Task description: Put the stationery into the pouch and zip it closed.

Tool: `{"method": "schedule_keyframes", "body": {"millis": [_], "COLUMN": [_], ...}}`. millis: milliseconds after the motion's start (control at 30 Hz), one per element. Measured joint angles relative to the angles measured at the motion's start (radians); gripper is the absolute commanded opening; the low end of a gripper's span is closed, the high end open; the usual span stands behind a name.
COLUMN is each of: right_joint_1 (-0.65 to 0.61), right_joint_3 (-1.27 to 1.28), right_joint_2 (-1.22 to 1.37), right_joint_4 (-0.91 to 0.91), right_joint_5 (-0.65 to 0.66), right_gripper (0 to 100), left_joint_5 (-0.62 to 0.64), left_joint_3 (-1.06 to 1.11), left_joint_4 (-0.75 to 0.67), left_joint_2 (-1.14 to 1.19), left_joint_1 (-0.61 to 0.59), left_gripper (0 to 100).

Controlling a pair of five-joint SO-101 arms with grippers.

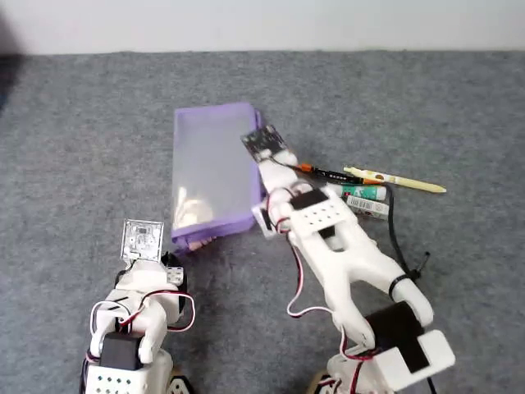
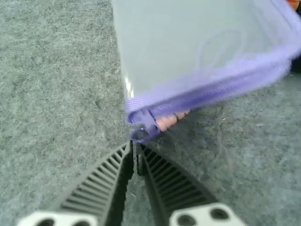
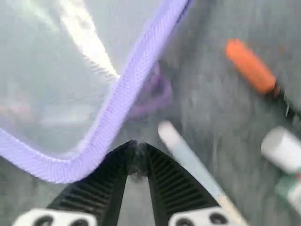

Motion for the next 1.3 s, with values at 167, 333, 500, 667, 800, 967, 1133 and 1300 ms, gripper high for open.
{"method": "schedule_keyframes", "body": {"millis": [167, 333, 500, 667, 800, 967, 1133, 1300], "right_joint_1": [-0.037, -0.028, -0.026, 0.015, 0.048, 0.055, 0.052, 0.003], "right_joint_3": [-0.098, -0.11, -0.149, -0.262, -0.364, -0.48, -0.588, -0.649], "right_joint_2": [0.066, 0.206, 0.354, 0.391, 0.391, 0.391, 0.391, 0.391], "right_joint_4": [-0.092, -0.321, -0.41, -0.308, -0.124, 0.121, 0.344, 0.514], "right_joint_5": [0.003, 0.005, 0.005, 0.009, 0.009, 0.009, 0.009, 0.009], "right_gripper": [1.1, 1.1, 1.2, 1.2, 1.3, 1.3, 1.3, 1.3], "left_joint_5": [0.0, 0.0, 0.0, 0.0, 0.0, 0.0, 0.0, 0.0], "left_joint_3": [0.0, 0.0, 0.0, 0.0, 0.0, 0.0, 0.0, 0.0], "left_joint_4": [0.0, 0.0, 0.0, 0.0, 0.0, 0.0, 0.0, 0.0], "left_joint_2": [0.0, 0.0, 0.0, 0.0, 0.0, 0.0, 0.0, 0.0], "left_joint_1": [0.0, 0.0, 0.0, 0.0, 0.0, 0.0, 0.0, 0.0], "left_gripper": [1, 1, 1, 1, 1, 1, 1, 1]}}
